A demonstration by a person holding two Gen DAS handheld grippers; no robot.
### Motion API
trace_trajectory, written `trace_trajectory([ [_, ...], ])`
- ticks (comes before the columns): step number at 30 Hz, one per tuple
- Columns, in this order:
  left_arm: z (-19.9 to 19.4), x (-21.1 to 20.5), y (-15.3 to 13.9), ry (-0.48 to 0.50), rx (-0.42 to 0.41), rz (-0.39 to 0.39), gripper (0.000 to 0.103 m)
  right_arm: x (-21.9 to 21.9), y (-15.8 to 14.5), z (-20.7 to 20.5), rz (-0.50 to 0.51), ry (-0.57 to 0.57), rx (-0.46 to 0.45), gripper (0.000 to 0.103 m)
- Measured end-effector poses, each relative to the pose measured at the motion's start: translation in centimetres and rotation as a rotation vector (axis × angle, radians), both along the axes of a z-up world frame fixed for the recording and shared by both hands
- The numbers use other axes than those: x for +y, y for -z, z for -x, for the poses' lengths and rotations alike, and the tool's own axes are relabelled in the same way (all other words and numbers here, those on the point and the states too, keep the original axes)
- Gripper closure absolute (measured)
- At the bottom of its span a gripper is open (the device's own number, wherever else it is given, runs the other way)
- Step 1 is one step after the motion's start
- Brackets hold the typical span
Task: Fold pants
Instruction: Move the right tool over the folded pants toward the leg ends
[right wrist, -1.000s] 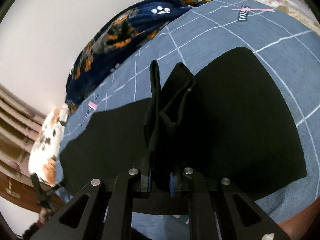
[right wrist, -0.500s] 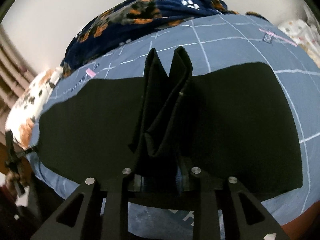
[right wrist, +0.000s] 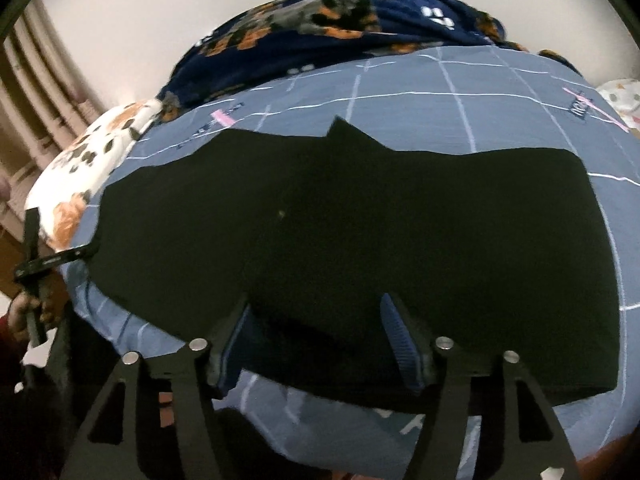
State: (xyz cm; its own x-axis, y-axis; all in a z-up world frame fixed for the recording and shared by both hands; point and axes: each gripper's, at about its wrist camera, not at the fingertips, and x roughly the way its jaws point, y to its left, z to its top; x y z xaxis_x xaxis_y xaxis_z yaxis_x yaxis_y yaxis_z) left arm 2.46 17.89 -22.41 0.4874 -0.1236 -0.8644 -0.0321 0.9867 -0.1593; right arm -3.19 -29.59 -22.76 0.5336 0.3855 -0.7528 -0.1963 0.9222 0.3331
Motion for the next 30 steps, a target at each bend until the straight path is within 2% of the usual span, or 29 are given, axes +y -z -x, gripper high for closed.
trace_trajectory([
  [3,0.0,0.0,0.0,-0.001,0.000,-0.001,0.032,-1.9,-0.7,0.2,-0.197,0.017,-0.002,0.041],
  [4,0.0,0.0,0.0,-0.002,0.001,0.000,0.032,-3.2,-0.9,0.3,-0.305,0.037,-0.002,0.041],
  [7,0.0,0.1,0.1,-0.004,0.001,0.001,0.031,-6.2,-1.1,0.3,-0.520,0.115,-0.008,0.038],
  [10,-0.1,0.2,0.1,-0.006,0.001,0.004,0.031,-8.4,-0.8,0.3,-0.648,0.195,-0.013,0.038],
  [13,-0.1,0.2,0.1,-0.006,0.001,0.003,0.030,-8.5,-0.2,0.0,-0.701,0.212,0.002,0.038],
  [16,-0.1,0.2,0.2,-0.006,0.001,0.003,0.030,-7.2,0.3,-0.5,-0.691,0.185,0.032,0.038],
  [20,-0.1,0.1,0.1,-0.006,0.001,0.004,0.029,-5.5,2.5,-1.2,-0.661,0.163,0.153,0.038],
  [24,-0.1,0.2,0.1,-0.007,0.002,0.004,0.029,-5.6,2.6,-0.3,-0.786,0.178,0.176,0.038],
  [28,-0.1,0.3,0.2,-0.010,0.001,0.006,0.027,-4.9,2.9,1.3,-0.890,0.207,0.247,0.038],
  [30,-0.1,0.4,0.2,-0.014,0.000,0.009,0.027,-4.1,3.4,1.8,-0.822,0.241,0.292,0.038],
])
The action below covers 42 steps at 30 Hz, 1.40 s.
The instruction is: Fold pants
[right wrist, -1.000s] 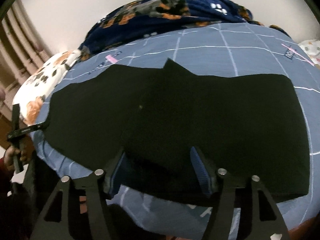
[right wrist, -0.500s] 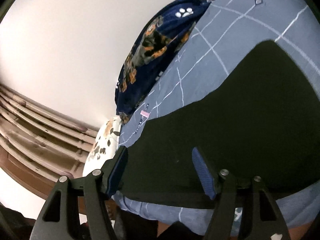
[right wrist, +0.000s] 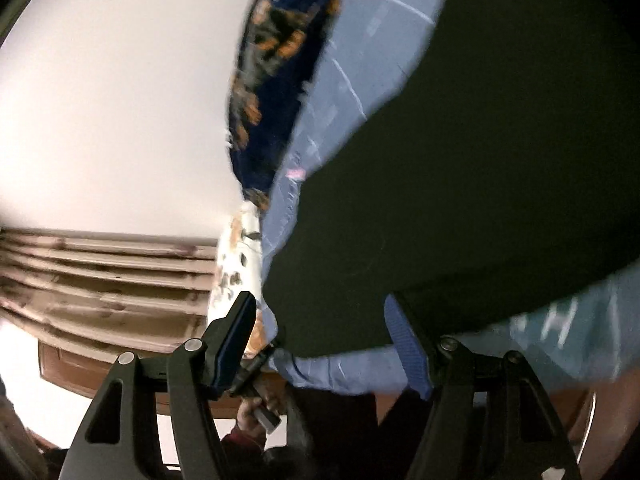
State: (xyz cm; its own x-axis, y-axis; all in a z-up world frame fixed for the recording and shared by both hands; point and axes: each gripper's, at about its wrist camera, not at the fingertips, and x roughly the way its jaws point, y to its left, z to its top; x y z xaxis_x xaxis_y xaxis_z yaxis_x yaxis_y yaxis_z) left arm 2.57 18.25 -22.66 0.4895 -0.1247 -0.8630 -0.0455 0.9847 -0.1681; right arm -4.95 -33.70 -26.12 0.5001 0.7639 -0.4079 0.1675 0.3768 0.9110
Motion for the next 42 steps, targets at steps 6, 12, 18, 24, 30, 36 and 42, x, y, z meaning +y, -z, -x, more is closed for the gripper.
trace_trajectory([
  [6,0.0,0.0,0.0,0.000,0.000,0.001,0.026,-0.4,2.0,-0.1,0.004,0.111,0.084,0.040],
  [12,0.0,0.0,0.0,-0.003,-0.001,0.005,0.026,-0.2,2.0,0.4,0.023,0.260,0.110,0.039],
  [18,0.0,0.0,0.0,-0.004,-0.002,0.010,0.026,0.3,2.1,0.9,0.026,0.367,0.111,0.037],
  [24,0.0,0.0,0.0,-0.004,-0.003,0.011,0.025,-0.5,4.7,1.2,-0.028,0.393,0.190,0.093],
  [30,0.0,0.0,0.0,-0.005,-0.003,0.011,0.025,-0.8,4.4,1.5,-0.030,0.361,0.184,0.093],
  [36,0.1,-0.1,0.0,-0.005,-0.003,0.010,0.025,-0.6,4.1,2.5,-0.033,0.334,0.190,0.093],
  [42,0.0,0.0,0.1,-0.005,-0.003,0.011,0.025,-0.6,3.6,3.1,-0.020,0.313,0.203,0.093],
])
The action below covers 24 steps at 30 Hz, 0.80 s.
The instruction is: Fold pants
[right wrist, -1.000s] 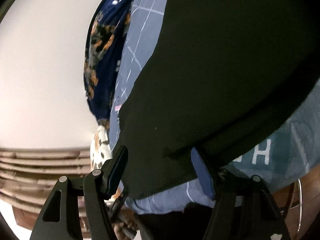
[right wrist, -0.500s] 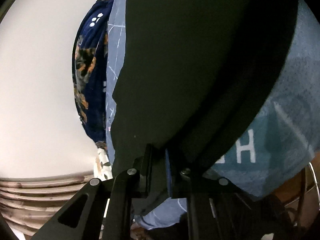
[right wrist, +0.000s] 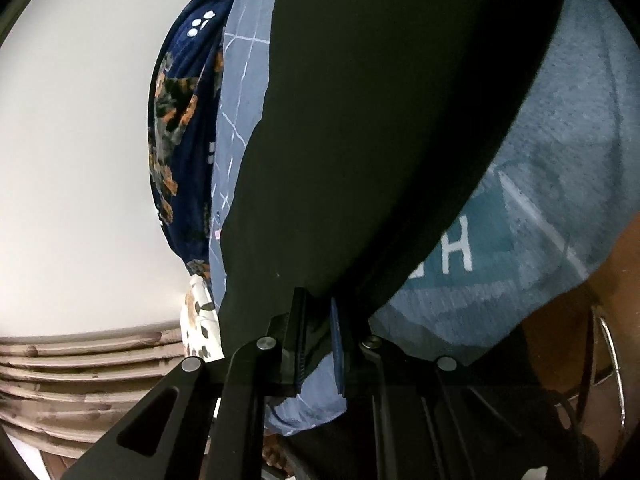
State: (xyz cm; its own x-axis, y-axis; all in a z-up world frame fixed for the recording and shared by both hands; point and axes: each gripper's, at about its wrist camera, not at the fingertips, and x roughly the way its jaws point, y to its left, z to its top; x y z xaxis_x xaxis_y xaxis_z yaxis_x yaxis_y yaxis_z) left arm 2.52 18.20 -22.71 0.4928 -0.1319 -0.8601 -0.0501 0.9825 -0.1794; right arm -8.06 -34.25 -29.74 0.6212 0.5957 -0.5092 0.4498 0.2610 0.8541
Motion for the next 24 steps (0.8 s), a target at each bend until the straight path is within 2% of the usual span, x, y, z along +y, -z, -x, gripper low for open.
trace_trajectory([
  [15,0.0,0.0,0.0,0.001,0.001,0.001,0.024,-0.3,0.8,-0.2,-0.028,-0.005,0.000,0.090],
  [18,-0.2,0.2,0.0,0.002,0.010,0.016,0.024,-0.3,0.7,-0.2,-0.061,-0.013,-0.011,0.082],
  [22,-0.4,0.5,-0.2,0.035,0.016,0.059,0.024,0.3,0.0,0.2,-0.075,-0.069,-0.031,0.058],
  [24,-0.7,0.5,-0.3,0.077,0.018,0.087,0.024,1.2,-0.8,0.2,-0.076,-0.127,-0.059,0.056],
])
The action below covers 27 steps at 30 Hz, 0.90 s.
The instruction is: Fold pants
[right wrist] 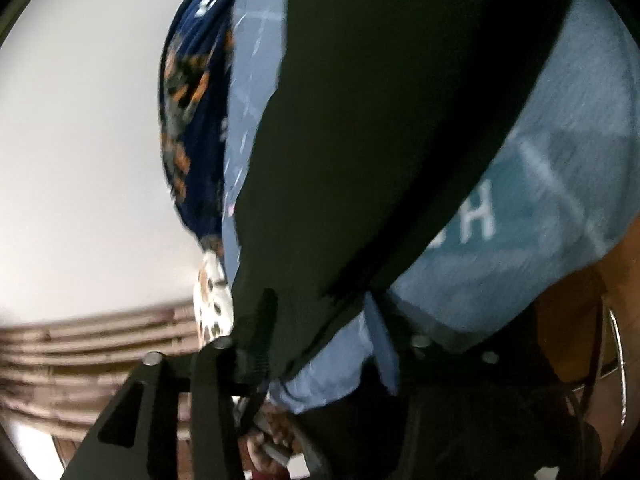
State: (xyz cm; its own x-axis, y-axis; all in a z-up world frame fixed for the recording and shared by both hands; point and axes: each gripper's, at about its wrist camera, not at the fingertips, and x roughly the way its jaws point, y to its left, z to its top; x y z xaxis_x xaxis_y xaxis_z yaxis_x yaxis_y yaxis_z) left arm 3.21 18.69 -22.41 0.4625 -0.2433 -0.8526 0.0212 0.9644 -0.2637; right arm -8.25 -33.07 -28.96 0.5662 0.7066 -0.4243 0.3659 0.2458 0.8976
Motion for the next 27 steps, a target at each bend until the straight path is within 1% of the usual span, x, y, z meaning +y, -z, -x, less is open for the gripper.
trace_trajectory([
  [3,-0.5,-0.5,-0.1,0.062,0.003,-0.010,0.024,2.1,-1.3,-0.1,-0.023,-0.093,-0.066,0.050],
  [5,-1.1,-0.7,-0.1,0.110,0.010,0.016,0.024,3.0,-1.8,-0.3,-0.015,-0.124,-0.084,0.043],
  [7,-1.9,-0.9,0.1,0.160,0.023,0.057,0.024,3.7,-2.2,-0.7,0.007,-0.144,-0.088,0.041],
  [12,-3.9,-0.8,0.2,0.261,0.049,0.117,0.025,4.8,-2.3,-1.3,-0.003,-0.158,-0.079,0.039],
  [14,-4.8,-0.6,0.2,0.276,0.065,0.143,0.025,4.9,-2.3,-1.3,-0.005,-0.158,-0.075,0.037],
  [16,-5.2,-0.7,0.1,0.288,0.071,0.153,0.025,4.8,-2.2,-1.1,-0.008,-0.163,-0.067,0.036],
  [18,-5.3,-0.6,0.2,0.301,0.072,0.165,0.025,5.1,-2.1,-1.1,-0.010,-0.166,-0.064,0.035],
  [21,-4.9,0.3,0.3,0.304,0.067,0.211,0.026,5.4,-2.2,-1.1,-0.007,-0.176,-0.059,0.031],
  [23,-4.5,0.9,0.4,0.321,0.083,0.256,0.026,5.5,-2.2,-1.1,-0.009,-0.177,-0.054,0.022],
  [25,-4.4,1.9,0.4,0.327,0.112,0.308,0.026,5.7,-2.2,-1.2,-0.011,-0.179,-0.053,0.021],
  [27,-4.5,3.1,0.4,0.297,0.127,0.355,0.026,5.8,-2.2,-1.4,-0.004,-0.184,-0.052,0.021],
])
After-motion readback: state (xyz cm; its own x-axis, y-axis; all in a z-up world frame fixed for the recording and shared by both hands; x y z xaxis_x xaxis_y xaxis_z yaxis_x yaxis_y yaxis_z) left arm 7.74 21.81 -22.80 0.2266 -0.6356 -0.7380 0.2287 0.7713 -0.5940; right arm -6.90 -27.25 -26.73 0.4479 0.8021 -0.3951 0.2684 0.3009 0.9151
